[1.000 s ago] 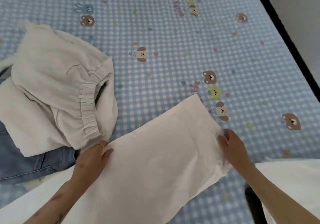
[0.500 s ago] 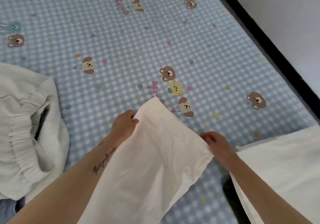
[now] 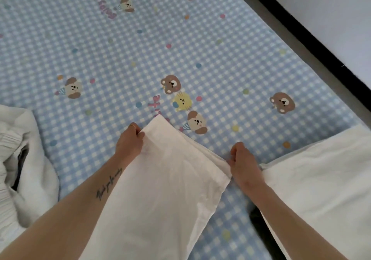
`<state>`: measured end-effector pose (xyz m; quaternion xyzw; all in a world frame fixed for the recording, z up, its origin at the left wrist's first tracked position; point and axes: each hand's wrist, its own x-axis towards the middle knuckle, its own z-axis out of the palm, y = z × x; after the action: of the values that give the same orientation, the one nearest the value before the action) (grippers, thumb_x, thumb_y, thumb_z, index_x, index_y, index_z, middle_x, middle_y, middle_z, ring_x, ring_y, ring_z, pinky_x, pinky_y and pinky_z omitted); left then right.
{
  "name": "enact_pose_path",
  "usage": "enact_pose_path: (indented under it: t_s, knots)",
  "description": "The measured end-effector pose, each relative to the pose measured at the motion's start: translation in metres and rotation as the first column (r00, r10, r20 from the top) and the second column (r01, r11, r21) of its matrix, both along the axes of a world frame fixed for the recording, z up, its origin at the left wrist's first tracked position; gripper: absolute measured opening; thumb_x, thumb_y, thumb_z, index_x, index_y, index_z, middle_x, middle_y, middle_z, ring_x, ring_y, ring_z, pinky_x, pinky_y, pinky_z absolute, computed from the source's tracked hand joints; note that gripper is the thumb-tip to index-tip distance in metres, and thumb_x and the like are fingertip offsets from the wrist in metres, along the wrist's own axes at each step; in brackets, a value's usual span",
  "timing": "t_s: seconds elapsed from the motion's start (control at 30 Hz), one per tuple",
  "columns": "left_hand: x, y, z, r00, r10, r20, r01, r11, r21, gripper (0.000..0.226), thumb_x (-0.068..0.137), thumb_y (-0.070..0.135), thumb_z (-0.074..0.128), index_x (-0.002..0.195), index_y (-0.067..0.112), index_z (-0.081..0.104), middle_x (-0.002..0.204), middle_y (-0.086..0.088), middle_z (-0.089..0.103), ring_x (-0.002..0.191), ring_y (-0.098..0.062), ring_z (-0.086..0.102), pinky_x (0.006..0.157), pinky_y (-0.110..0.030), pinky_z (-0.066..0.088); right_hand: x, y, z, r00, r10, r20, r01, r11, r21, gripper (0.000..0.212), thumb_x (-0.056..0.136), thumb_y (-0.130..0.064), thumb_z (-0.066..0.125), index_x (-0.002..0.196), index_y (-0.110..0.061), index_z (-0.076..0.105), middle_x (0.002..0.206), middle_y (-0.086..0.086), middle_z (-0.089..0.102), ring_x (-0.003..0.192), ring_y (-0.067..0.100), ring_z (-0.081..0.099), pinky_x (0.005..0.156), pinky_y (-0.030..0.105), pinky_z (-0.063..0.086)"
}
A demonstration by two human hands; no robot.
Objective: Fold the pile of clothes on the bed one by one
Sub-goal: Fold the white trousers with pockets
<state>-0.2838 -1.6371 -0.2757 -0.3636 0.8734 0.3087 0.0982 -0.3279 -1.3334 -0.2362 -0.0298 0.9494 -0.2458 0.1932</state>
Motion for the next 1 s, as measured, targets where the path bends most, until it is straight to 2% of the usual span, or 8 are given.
enact_pose_path:
  t_s: [0.07, 0.2, 0.27, 0.43, 0.6, 0.8, 0.9, 1.0]
  knots:
    - [-0.002, 0.001, -0.004, 0.999, 0.033, 0.007, -0.033, 0.999, -0.002, 0.011, 0.097, 0.018, 0.045, 0.089, 0.011, 0.047, 0.080, -0.004, 0.054, 0.080, -0.026, 0.052, 0.074, -0.039, 0.043, 0.005, 0.001, 0.002, 0.992, 0.026, -0.125, -0.033, 0.998, -0.058, 0.016, 0.092, -0.022, 0.056, 0.086, -0.020, 0.042, 0.082, -0.001, 0.057, 0.075, 0.018, 0.052, 0.060, 0.030, 0.037]
    - [-0.004, 0.001, -0.009, 0.999, 0.020, 0.030, -0.022, 0.998, 0.064, 0.009, 0.095, 0.021, 0.045, 0.090, 0.014, 0.048, 0.080, -0.001, 0.055, 0.073, -0.021, 0.053, 0.063, -0.033, 0.044, 0.033, -0.002, -0.001, 0.951, 0.301, 0.076, -0.308, 0.945, 0.114, 0.037, 0.081, -0.052, 0.064, 0.098, -0.025, 0.045, 0.094, -0.010, 0.056, 0.091, 0.014, 0.052, 0.081, 0.032, 0.042]
    - [-0.005, -0.002, -0.010, 1.000, 0.012, 0.012, -0.013, 0.996, 0.083, 0.011, 0.095, 0.022, 0.047, 0.086, 0.016, 0.047, 0.076, 0.002, 0.053, 0.067, -0.014, 0.050, 0.053, -0.028, 0.035, 0.038, -0.004, -0.005, 0.937, 0.322, 0.135, -0.338, 0.935, 0.111, 0.037, 0.081, -0.045, 0.065, 0.103, -0.024, 0.045, 0.098, -0.010, 0.057, 0.097, 0.016, 0.056, 0.082, 0.030, 0.039]
    - [-0.016, -0.011, -0.004, 0.996, 0.077, -0.044, -0.073, 0.993, 0.091, 0.012, 0.093, 0.018, 0.045, 0.082, 0.014, 0.046, 0.073, 0.001, 0.052, 0.064, -0.016, 0.047, 0.051, -0.028, 0.031, 0.000, -0.009, 0.000, 0.992, 0.014, 0.122, -0.003, 0.996, -0.089, 0.019, 0.088, -0.021, 0.062, 0.098, -0.018, 0.046, 0.090, -0.001, 0.060, 0.086, 0.023, 0.058, 0.070, 0.029, 0.037]
    - [-0.021, -0.005, -0.003, 0.998, -0.048, 0.039, 0.045, 0.995, 0.090, 0.003, 0.089, 0.018, 0.047, 0.089, 0.017, 0.050, 0.075, 0.003, 0.055, 0.068, -0.015, 0.051, 0.052, -0.027, 0.032, 0.001, -0.016, -0.008, 0.987, 0.107, 0.118, -0.131, 0.967, 0.218, 0.036, 0.085, -0.034, 0.066, 0.104, -0.014, 0.044, 0.105, 0.002, 0.052, 0.103, 0.023, 0.050, 0.083, 0.035, 0.044]
    - [-0.029, -0.002, 0.008, 0.993, 0.079, -0.084, -0.064, 0.983, 0.169, 0.009, 0.082, 0.017, 0.056, 0.076, 0.022, 0.052, 0.069, 0.005, 0.057, 0.064, -0.013, 0.053, 0.050, -0.026, 0.034, -0.005, 0.004, 0.009, 0.966, 0.095, 0.241, -0.106, 0.994, 0.033, 0.030, 0.087, -0.022, 0.063, 0.099, -0.021, 0.035, 0.087, -0.004, 0.057, 0.081, 0.019, 0.057, 0.074, 0.036, 0.046]
    - [-0.023, 0.022, 0.008, 0.988, 0.029, -0.149, -0.013, 0.994, 0.105, 0.015, 0.086, 0.009, 0.053, 0.098, 0.017, 0.056, 0.093, -0.002, 0.061, 0.090, -0.023, 0.057, 0.069, -0.032, 0.044, 0.013, 0.000, 0.003, 0.967, 0.252, -0.040, -0.208, 0.869, 0.448, 0.036, 0.086, -0.014, 0.064, 0.117, -0.012, 0.046, 0.109, 0.007, 0.061, 0.100, 0.029, 0.059, 0.085, 0.042, 0.048]
    - [0.017, 0.063, -0.002, 0.944, -0.183, -0.273, 0.118, 0.964, -0.236, 0.049, 0.094, 0.005, 0.044, 0.142, 0.004, 0.036, 0.147, -0.016, 0.036, 0.138, -0.031, 0.031, 0.114, -0.039, 0.025, 0.059, -0.044, -0.015, 0.741, 0.497, -0.452, -0.389, 0.866, 0.315, 0.048, 0.089, -0.018, 0.055, 0.134, -0.005, 0.049, 0.140, 0.016, 0.048, 0.130, 0.034, 0.046, 0.106, 0.050, 0.033]
